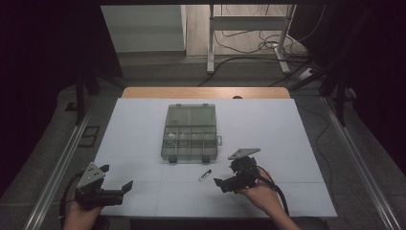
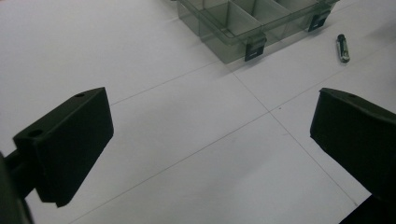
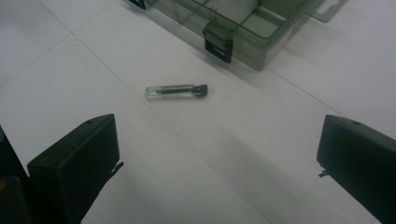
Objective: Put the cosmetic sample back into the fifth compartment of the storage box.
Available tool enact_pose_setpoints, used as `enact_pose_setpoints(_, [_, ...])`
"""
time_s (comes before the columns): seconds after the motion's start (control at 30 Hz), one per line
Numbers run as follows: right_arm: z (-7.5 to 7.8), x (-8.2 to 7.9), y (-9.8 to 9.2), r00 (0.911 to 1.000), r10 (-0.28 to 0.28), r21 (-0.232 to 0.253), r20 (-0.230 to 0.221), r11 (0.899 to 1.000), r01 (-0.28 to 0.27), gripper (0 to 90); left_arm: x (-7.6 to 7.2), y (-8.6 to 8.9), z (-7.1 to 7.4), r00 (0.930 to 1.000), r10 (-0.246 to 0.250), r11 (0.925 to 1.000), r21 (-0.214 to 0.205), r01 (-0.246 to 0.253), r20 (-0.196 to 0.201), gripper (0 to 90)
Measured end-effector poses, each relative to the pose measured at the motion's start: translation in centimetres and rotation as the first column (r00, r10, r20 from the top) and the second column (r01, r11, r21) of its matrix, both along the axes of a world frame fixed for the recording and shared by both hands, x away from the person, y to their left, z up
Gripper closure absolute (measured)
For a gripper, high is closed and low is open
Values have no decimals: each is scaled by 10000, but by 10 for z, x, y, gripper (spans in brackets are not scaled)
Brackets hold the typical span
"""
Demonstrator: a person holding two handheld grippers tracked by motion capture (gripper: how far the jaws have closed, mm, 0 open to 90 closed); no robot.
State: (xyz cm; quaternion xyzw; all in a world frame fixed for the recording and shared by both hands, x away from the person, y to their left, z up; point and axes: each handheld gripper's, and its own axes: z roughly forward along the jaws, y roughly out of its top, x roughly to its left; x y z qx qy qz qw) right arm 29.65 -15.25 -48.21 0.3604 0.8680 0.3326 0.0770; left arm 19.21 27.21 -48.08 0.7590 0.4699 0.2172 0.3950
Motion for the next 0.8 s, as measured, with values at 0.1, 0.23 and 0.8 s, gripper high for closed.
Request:
enact_pose_setpoints(0.1, [-3, 1, 7, 10000, 41, -49, 9, 10000, -41, 0, 0, 0, 0, 10000, -4, 10000, -12, 4, 10, 0])
enact_pose_setpoints(0.23, [-6, 2, 16, 10000, -19, -154, 27, 9999, 20, 0, 0, 0, 0, 10000, -41, 10000, 8, 41, 5, 0])
enact_pose_setpoints(0.8, [-22, 12, 50, 9999, -88, -401, -69, 9992, 85, 86, 0, 0, 0, 10000, -84, 10000, -50, 84, 14, 0])
